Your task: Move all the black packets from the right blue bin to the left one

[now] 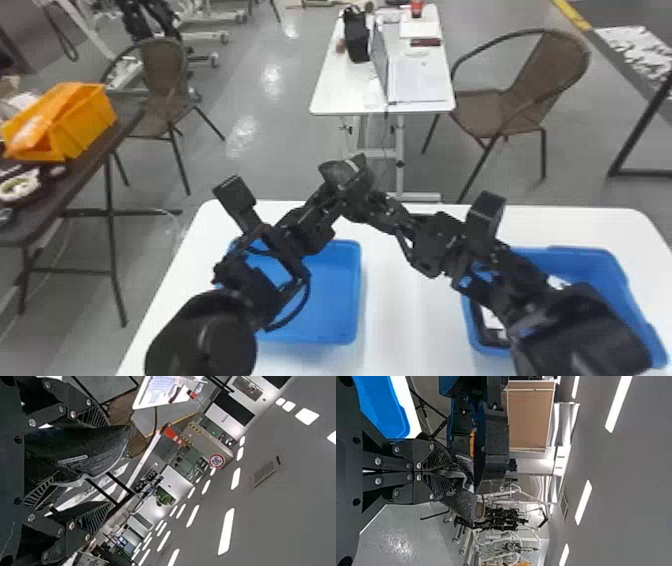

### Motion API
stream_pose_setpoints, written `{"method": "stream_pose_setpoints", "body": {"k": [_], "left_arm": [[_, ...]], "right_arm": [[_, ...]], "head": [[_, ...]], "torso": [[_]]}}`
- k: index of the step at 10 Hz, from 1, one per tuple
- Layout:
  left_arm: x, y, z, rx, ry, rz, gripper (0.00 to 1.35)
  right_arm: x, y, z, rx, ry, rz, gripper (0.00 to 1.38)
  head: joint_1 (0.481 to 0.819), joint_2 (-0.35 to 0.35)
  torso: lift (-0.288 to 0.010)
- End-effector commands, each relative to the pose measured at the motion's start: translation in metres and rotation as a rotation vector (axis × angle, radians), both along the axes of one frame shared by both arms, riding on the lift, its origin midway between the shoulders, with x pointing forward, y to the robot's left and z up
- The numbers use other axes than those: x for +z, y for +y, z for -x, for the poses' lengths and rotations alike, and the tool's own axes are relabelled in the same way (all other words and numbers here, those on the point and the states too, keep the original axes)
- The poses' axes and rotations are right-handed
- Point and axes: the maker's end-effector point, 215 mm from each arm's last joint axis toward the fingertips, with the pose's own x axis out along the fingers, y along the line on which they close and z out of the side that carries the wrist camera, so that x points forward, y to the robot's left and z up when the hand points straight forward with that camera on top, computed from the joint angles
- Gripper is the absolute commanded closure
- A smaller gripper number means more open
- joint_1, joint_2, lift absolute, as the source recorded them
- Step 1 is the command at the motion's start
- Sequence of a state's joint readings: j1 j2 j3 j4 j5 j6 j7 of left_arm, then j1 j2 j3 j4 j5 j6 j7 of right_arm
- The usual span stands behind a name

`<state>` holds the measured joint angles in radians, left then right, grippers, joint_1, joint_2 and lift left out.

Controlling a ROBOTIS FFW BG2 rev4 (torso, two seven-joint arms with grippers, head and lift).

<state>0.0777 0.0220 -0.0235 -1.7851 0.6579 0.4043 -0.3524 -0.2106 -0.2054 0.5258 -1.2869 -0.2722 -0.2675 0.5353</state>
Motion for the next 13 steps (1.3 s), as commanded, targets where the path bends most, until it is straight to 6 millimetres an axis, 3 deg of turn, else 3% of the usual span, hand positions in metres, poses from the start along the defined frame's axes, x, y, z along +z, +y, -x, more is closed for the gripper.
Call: {"method": "stream_pose_setpoints", "body": {"k": [1,3,8,10,11,13], "left_arm": [[-0.011,0.002,0.004,0.004,0.047,-0.024,1.22],[-0.010,0.012,0.003,0.043,0.037,-0.056,1.22],[-0.003,0.015,0.003,0.059,0.010,-0.039,1.22],[0.000,0.028,0.002,0.097,-0.007,-0.035,1.22],[-0.003,0.041,0.002,0.132,-0.010,-0.043,1.22],[-0.017,0.084,0.007,0.226,-0.024,-0.127,1.22]], "right_arm": [[-0.001,-0.001,0.000,-0.002,0.004,-0.001,1.27],[-0.001,-0.001,-0.001,-0.004,0.007,-0.004,1.27],[-0.004,-0.001,0.000,-0.009,0.022,-0.016,1.22],[0.011,-0.021,-0.002,-0.068,-0.032,-0.040,0.13],[0.022,-0.041,-0.002,-0.133,-0.065,-0.046,0.04],[0.040,-0.107,-0.001,-0.352,-0.101,-0.076,0.24]], "head": [[0.695,0.135],[0.695,0.139],[0.695,0.147],[0.695,0.148],[0.695,0.145],[0.695,0.128]], "torso": [[0.000],[0.000],[0.000],[0.000],[0.000],[0.000]]}}
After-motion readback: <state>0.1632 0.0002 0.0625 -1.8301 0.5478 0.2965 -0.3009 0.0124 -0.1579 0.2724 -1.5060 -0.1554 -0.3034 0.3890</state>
